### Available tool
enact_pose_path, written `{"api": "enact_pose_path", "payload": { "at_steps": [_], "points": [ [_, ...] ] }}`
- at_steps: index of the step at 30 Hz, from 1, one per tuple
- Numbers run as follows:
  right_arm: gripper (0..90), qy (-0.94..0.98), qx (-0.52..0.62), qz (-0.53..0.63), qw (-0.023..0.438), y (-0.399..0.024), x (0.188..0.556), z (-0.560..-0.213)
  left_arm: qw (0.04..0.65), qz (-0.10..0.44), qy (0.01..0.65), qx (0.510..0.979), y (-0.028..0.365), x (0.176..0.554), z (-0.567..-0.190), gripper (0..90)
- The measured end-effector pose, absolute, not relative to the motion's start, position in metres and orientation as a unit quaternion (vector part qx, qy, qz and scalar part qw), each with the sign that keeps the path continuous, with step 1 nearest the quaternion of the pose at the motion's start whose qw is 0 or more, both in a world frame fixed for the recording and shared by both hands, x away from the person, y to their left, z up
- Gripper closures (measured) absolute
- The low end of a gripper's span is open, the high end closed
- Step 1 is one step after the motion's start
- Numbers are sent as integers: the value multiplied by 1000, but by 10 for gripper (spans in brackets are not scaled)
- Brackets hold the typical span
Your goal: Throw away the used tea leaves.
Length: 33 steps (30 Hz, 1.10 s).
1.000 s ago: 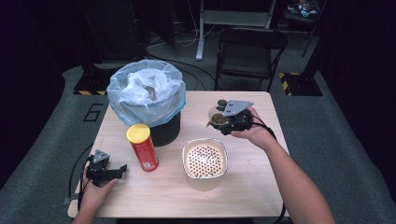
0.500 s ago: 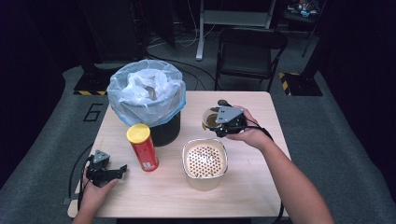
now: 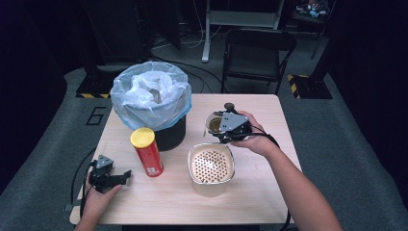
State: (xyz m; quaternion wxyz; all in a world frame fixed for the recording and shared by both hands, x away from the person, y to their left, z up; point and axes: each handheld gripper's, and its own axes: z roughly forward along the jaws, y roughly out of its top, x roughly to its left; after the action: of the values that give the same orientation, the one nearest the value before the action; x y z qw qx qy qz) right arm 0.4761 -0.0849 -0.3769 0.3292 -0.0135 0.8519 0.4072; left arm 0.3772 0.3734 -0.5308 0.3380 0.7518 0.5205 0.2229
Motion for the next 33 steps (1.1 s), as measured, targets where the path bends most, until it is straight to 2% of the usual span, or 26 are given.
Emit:
{"api": "enact_pose_path", "payload": {
  "at_steps": [12,26,33],
  "points": [
    [338,853,-52,391,343,-79,465,-378,341,226,519,751,372,376,-531,128],
    [337,843,-124,354,386,-74,445,-386,343,224,520,749,372,376,-531,128],
    [337,827,-171,325,426,-68,433,-389,343,224,521,749,372,376,-531,129]
  ]
}}
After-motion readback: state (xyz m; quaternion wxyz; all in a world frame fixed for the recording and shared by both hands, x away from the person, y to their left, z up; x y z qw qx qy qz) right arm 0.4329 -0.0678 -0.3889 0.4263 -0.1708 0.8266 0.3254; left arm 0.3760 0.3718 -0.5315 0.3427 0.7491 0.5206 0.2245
